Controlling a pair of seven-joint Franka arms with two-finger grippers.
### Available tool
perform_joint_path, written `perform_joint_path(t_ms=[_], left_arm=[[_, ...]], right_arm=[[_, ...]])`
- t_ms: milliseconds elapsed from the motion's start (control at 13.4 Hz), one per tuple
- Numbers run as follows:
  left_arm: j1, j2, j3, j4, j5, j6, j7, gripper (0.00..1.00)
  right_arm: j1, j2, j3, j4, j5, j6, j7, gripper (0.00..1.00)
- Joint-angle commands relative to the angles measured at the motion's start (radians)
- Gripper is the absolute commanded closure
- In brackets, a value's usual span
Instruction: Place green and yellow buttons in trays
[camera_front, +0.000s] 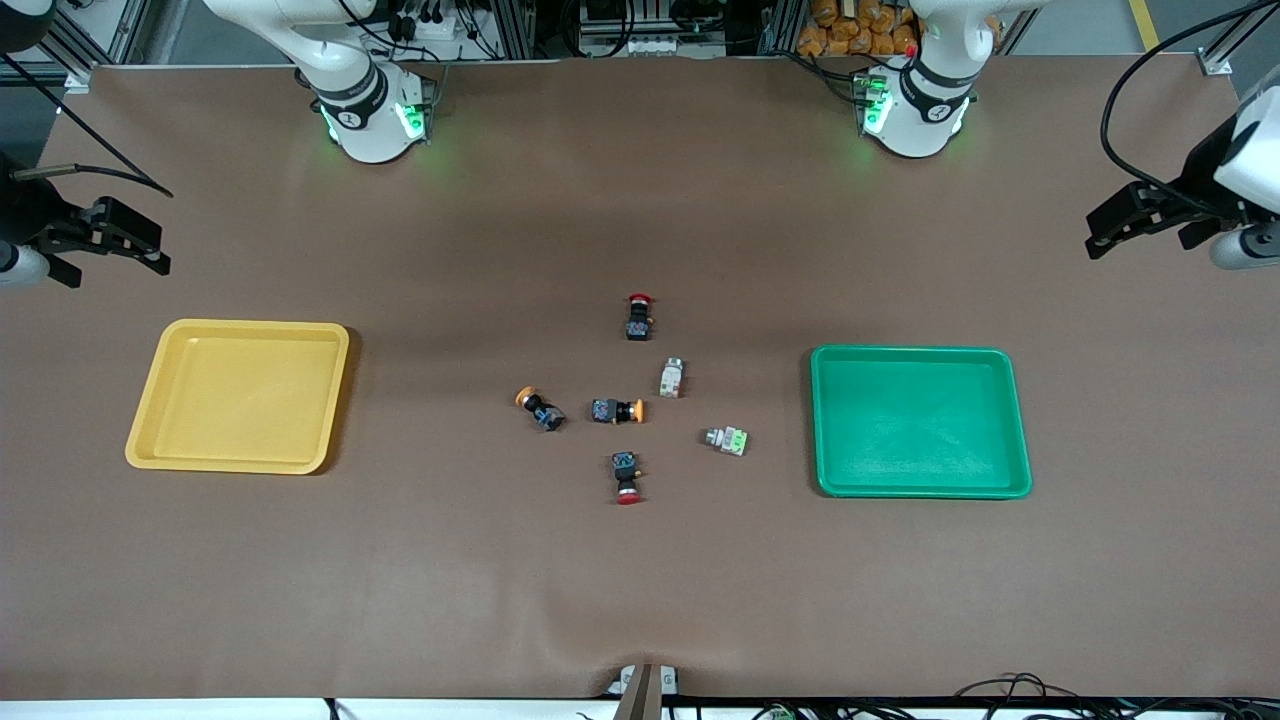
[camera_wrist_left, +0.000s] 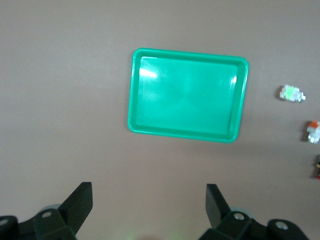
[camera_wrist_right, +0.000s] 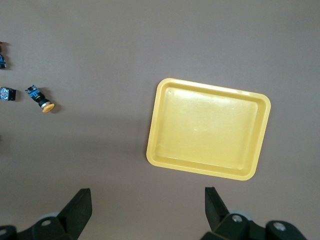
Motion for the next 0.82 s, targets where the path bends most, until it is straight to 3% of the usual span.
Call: perform_joint_path(t_ms=[0,746], left_arm=[[-0.001,-0.003,0.0,0.015,-0.021,-0.034,0.034,0.0],[-0.001,0.051,0.002,0.076,-0.057,-0.088,0.015,0.0]], right_arm=[[-0.028,0.006,0.017,0.016,0.013,-0.003,0.005,0.0],[-0.028,0.006,0.016,0.014,0.005,-0.003,0.007,0.0]])
